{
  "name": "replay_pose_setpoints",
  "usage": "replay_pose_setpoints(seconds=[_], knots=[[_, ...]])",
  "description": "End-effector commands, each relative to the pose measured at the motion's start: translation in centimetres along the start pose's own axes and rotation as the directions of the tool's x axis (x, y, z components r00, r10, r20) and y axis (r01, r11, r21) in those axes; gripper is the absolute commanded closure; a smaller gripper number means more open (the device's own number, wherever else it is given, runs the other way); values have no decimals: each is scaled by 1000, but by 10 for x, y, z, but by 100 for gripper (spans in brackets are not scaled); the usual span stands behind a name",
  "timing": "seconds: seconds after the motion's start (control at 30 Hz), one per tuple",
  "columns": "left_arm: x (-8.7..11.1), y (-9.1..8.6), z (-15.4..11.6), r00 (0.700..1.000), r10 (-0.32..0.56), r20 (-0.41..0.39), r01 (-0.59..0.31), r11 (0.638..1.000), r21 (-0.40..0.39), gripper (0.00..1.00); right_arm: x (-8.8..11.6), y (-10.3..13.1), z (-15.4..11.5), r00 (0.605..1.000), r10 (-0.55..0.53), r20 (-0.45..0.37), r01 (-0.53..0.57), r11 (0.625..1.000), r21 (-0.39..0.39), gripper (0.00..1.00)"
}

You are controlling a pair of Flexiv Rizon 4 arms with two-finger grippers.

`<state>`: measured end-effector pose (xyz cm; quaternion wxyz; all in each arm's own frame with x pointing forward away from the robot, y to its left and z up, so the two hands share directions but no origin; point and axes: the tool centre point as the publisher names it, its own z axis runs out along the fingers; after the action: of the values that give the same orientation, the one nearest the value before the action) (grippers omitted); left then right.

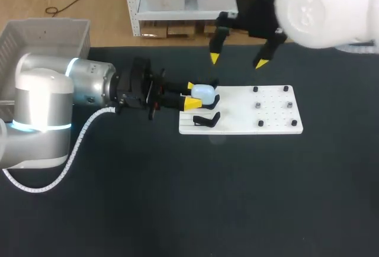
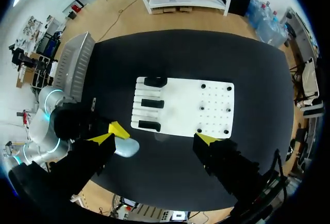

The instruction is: Pick up each earbud case from the left stands, insert the matching earbuds, close the lid, and place the case in the box.

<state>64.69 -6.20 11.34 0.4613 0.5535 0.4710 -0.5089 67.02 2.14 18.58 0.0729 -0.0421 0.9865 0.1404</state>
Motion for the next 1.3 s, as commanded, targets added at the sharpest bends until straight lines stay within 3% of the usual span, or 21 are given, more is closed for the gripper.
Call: replay_pose_setpoints(seconds=[0.03,0.23,0.43,0.7,0.97,1.3], knots=[[-20,-7,-10,1000,5,-25,-6,999,-51,100,25,-11,-18,989,-38,141,43,998,-37,0],[-49,-8,-28,1000,-16,-21,14,994,-109,100,40,-17,-27,978,-65,200,80,994,-68,0],[-72,-12,-45,997,-41,-68,29,984,-173,100,43,-24,-32,974,-63,218,85,992,-93,0],[-117,-3,-97,993,-19,-118,-24,937,-349,100,43,-24,-32,974,-63,218,85,992,-93,0],[-117,20,-177,985,-93,-145,-13,801,-599,100,43,-24,-32,974,-63,218,85,992,-93,0],[-80,51,-291,958,-246,-148,8,537,-843,100,43,-24,-32,974,-63,218,85,992,-93,0]])
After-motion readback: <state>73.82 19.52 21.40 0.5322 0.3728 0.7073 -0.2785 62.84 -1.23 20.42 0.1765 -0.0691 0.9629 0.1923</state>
